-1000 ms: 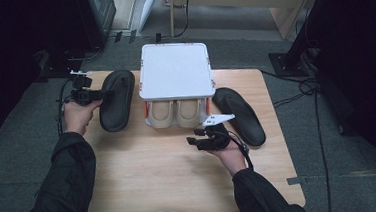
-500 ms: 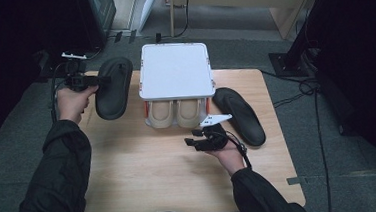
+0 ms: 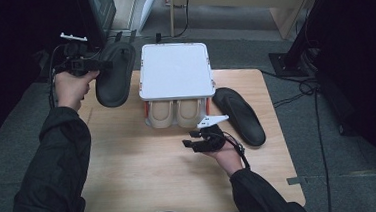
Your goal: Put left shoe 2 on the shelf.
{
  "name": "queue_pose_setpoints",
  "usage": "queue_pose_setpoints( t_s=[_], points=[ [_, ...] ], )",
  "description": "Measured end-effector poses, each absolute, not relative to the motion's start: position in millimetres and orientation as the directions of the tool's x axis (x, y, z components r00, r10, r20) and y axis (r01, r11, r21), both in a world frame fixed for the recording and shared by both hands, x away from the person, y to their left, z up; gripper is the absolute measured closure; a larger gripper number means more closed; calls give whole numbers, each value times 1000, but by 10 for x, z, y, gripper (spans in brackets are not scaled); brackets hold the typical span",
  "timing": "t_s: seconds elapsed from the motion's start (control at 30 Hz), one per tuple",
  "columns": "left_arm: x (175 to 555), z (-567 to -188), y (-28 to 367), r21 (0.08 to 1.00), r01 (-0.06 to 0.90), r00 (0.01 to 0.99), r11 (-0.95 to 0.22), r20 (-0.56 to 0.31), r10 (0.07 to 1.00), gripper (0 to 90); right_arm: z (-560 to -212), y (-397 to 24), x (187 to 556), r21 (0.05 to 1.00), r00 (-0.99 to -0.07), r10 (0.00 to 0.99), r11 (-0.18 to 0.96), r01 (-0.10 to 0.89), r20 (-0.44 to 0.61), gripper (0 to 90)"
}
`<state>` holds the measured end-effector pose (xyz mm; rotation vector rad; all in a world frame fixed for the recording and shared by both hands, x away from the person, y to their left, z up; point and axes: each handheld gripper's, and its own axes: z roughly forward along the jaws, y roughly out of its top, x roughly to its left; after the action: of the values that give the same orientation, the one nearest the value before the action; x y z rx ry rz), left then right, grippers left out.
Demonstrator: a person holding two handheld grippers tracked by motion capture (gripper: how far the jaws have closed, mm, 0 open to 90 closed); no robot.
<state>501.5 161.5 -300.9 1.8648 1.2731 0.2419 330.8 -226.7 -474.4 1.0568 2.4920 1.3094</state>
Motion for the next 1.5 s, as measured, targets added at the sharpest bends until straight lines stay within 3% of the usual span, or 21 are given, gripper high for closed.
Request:
queue_pose_setpoints(
  t_s=[0.4, 1.5],
  points=[
    [5107, -2836, 1319, 725, 671, 472, -154, -258, 843, 681, -4734, -2273, 3311, 775, -750, 631, 368, 514, 198, 510],
    [5288, -3057, 341, 712, 682, 494, -165, -282, 823, 680, -4698, -2319, 3306, 777, -748, 630, 360, 517, 206, 509]
  ],
)
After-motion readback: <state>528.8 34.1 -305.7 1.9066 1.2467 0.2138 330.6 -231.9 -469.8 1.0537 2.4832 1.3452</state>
